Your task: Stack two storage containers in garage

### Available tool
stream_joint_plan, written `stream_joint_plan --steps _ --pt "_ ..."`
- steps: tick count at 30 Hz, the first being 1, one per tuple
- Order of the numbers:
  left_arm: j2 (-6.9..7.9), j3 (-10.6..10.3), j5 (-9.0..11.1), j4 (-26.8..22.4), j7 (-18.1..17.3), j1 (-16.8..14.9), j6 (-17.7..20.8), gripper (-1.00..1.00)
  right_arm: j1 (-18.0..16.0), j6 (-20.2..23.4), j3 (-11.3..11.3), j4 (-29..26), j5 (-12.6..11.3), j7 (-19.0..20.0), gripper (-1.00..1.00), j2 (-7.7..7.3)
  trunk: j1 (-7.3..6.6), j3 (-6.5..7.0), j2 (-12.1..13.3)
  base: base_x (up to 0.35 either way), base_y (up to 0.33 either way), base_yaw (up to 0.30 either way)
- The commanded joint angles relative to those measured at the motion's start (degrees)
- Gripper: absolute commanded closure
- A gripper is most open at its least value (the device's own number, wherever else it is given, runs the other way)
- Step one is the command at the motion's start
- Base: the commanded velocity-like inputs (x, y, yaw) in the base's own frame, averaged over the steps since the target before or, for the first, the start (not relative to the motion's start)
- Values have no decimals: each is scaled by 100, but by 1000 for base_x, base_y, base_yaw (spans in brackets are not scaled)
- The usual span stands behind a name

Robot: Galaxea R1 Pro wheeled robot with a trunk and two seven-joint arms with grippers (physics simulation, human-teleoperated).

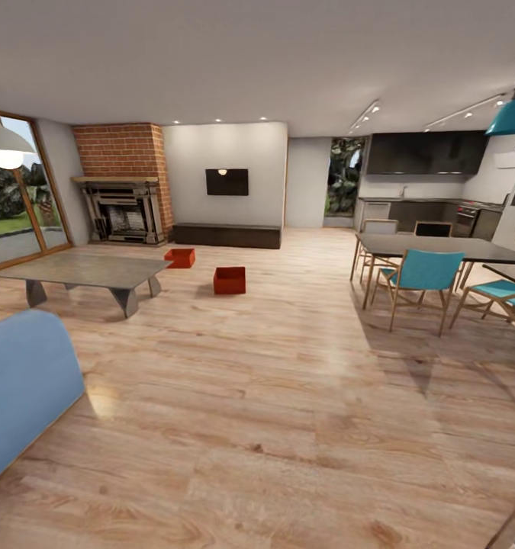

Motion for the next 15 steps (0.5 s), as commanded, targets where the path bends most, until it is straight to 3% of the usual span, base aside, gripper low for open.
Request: stream_joint_plan --steps 1,15 --pt "1 2 24 -2 2 -1 -10 -100 -7 -23 22 17 45 -36 -100 1 3 -5 -2 325 110 0" --pt "5 2 24 -2 2 -1 -10 -100 -7 -30 -14 17 -11 -53 -100 1 3 -5 -2 325 124 0"
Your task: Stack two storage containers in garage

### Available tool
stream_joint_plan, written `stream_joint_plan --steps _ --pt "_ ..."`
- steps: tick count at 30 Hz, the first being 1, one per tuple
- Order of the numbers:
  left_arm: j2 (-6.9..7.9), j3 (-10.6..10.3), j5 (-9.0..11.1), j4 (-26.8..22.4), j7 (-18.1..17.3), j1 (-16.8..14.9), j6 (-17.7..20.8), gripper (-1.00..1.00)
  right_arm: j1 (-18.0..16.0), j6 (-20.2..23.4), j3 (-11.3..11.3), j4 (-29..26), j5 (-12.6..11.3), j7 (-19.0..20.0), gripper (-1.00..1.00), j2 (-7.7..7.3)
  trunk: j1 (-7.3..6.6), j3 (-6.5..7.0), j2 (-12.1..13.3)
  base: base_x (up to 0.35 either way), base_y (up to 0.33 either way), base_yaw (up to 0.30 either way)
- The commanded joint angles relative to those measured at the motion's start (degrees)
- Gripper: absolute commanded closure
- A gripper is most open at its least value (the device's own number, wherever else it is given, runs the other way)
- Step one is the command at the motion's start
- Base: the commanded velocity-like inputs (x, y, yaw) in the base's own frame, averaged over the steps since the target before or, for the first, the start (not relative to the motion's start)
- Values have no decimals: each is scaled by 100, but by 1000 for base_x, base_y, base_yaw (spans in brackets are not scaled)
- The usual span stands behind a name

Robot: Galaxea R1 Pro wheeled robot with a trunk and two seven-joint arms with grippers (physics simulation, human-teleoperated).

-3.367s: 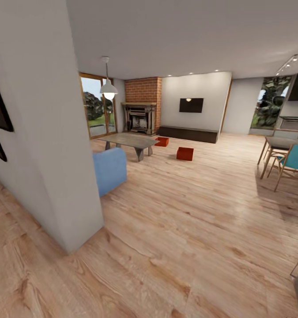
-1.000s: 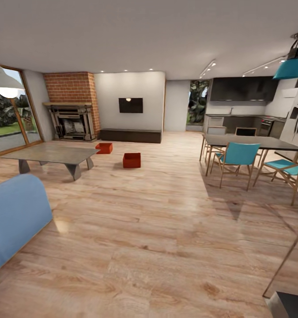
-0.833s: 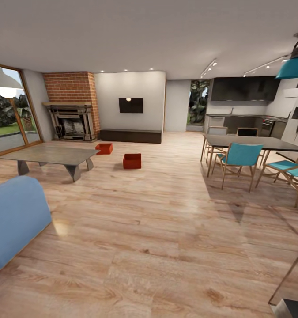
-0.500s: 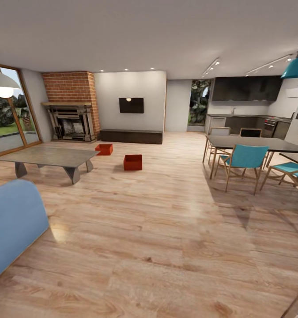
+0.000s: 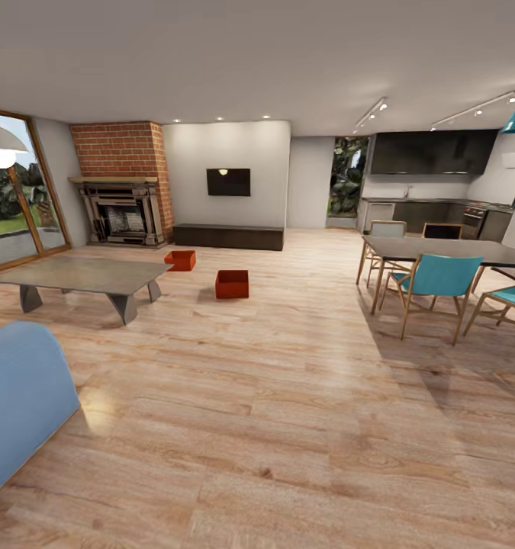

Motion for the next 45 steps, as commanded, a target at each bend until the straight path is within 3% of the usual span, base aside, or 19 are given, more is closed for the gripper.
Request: stream_joint_plan --steps 1,45 --pt "-3 2 22 -2 2 -1 -10 -100 -7 -24 24 17 42 -35 -100 1 3 -5 -2 325 127 0" --pt "2 2 25 -2 2 -1 29 -100 -7 -32 94 17 118 -79 -100 -10 3 -5 -2 325 107 0"
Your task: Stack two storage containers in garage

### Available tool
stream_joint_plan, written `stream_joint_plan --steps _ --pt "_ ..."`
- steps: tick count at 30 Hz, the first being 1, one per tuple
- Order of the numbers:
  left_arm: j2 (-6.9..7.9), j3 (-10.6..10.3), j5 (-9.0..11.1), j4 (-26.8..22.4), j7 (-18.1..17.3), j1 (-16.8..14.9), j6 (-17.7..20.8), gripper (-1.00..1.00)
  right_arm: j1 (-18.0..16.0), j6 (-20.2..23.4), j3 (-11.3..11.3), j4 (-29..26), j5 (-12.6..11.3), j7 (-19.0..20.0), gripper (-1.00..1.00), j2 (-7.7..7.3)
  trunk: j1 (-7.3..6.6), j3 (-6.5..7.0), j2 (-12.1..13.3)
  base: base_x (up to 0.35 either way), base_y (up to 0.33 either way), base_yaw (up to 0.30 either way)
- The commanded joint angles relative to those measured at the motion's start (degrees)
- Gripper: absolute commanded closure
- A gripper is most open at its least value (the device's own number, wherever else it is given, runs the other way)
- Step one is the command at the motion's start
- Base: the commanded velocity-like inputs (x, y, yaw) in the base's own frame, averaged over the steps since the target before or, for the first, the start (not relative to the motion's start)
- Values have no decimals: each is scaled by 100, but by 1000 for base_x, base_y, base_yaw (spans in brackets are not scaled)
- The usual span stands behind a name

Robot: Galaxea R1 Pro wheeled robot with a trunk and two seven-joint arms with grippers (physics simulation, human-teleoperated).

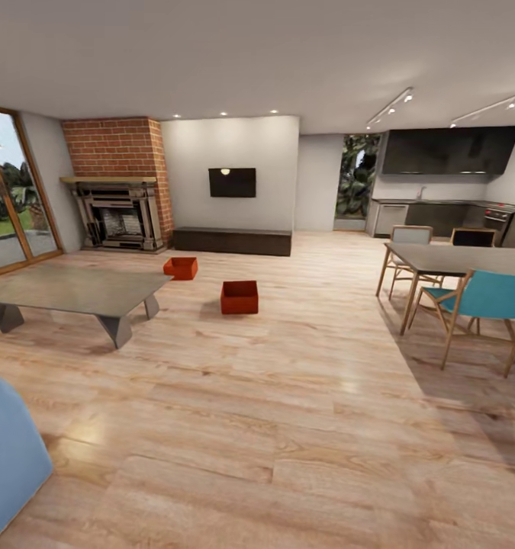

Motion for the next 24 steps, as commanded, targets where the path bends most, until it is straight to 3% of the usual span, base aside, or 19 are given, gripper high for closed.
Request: stream_joint_plan --steps 1,24 --pt "0 2 22 -3 2 -1 -5 -100 -7 -23 24 17 50 -36 -100 0 3 -5 -2 325 103 0" --pt "17 2 25 -3 2 -1 16 -100 -7 -23 30 17 51 -36 -100 2 3 -5 -2 325 30 0"
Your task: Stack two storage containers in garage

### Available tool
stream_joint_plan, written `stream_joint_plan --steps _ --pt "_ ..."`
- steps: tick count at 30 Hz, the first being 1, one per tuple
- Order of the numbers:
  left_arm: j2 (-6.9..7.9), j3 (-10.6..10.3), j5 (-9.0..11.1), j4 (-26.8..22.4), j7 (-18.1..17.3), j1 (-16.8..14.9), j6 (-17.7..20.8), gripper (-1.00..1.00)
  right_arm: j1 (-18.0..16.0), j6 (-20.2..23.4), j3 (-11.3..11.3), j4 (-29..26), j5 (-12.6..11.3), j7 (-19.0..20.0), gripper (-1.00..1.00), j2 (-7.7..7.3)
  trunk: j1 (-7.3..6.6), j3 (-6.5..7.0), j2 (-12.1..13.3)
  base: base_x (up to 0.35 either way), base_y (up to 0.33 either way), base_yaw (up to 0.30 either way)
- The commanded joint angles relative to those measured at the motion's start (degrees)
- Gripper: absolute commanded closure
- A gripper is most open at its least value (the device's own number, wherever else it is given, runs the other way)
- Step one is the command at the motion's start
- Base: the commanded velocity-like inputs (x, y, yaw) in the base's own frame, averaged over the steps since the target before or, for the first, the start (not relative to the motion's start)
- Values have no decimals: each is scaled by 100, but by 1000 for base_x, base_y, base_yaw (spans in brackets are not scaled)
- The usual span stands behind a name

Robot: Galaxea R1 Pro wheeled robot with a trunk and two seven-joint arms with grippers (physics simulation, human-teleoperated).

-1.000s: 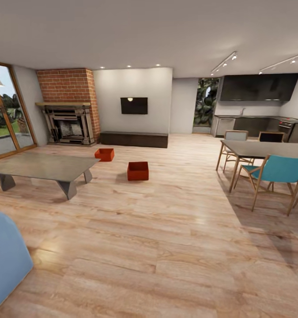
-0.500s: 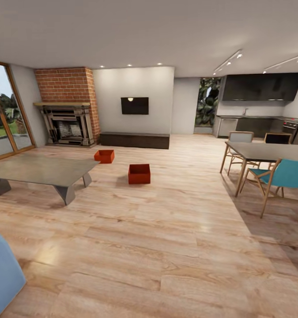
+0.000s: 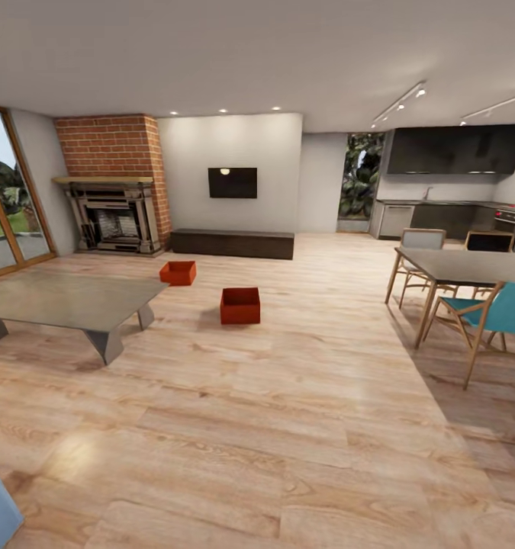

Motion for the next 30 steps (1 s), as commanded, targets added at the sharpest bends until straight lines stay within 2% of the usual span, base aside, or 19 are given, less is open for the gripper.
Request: stream_joint_plan --steps 1,30 --pt "0 2 25 -3 2 -1 -6 -100 -7 -22 22 17 50 -35 -100 1 3 -5 -2 325 0 0" --pt "0 2 25 -3 2 -1 -7 -100 -7 -22 -4 17 50 -35 -100 10 3 -5 -2 325 0 1"
